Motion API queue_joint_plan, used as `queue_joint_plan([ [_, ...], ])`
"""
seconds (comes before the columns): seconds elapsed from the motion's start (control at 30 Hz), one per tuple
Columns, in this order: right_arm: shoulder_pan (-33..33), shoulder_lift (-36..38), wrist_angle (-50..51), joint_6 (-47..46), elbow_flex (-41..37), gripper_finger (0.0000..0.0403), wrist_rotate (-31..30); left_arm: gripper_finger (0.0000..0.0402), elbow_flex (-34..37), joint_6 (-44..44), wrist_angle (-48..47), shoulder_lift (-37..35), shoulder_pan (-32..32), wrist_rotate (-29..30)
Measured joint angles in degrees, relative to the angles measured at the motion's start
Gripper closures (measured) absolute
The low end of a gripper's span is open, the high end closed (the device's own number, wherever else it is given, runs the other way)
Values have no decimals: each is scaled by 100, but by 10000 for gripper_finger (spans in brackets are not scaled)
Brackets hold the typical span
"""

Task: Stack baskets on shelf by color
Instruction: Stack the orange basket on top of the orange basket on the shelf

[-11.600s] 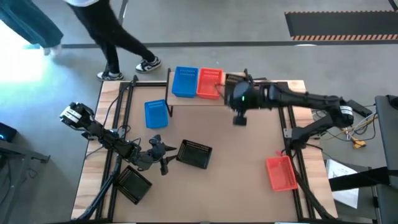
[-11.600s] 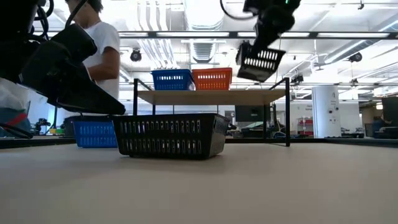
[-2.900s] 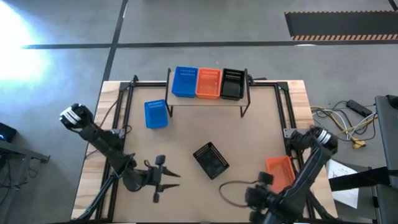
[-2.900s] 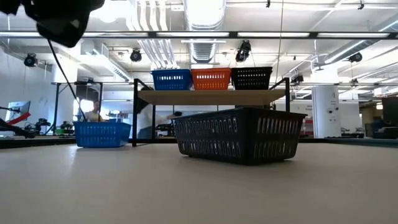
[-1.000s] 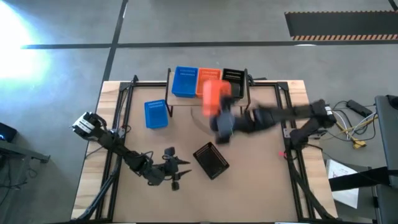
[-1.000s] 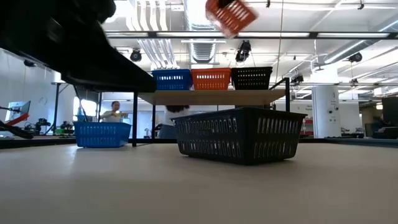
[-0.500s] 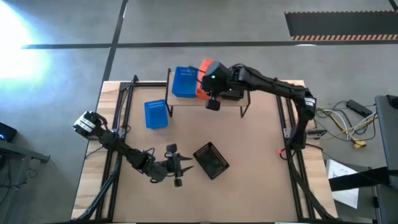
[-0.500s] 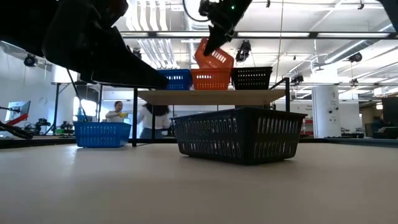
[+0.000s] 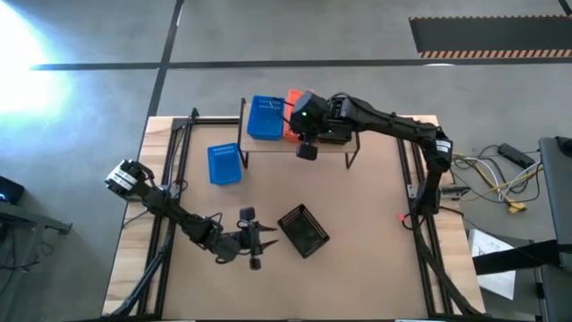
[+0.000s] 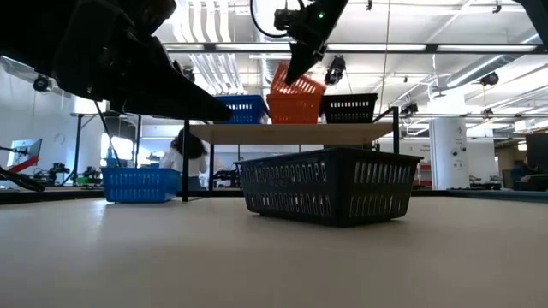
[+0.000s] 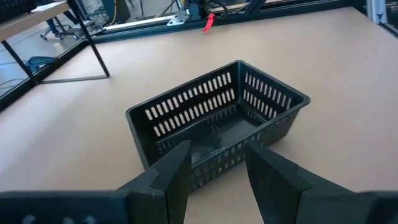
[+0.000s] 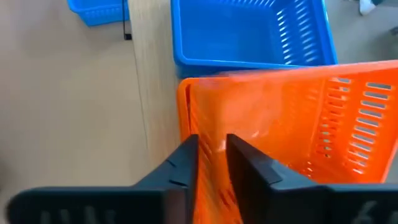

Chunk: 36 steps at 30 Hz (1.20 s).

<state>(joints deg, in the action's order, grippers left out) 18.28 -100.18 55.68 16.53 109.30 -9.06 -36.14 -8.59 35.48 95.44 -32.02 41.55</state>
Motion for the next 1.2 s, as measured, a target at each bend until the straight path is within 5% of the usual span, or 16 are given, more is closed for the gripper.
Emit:
queue_joint_plan([
  [0.2,2,31,149,-120,63,256,-9,265,-2,-32,5,-96,-65,-347],
  [0.37,-73,128,203,-544,24,243,-17,265,-2,-156,-2,-96,-149,-410],
  [0.6,-61,-70,14,-465,-61,282,-5,265,-2,-170,2,-96,-174,-412],
  [0.83,-68,18,106,-319,-61,383,-9,265,-2,-176,2,-96,-185,-412],
  [1.2,-45,34,416,-522,-52,390,-15,265,-2,-302,4,-92,-185,-412],
])
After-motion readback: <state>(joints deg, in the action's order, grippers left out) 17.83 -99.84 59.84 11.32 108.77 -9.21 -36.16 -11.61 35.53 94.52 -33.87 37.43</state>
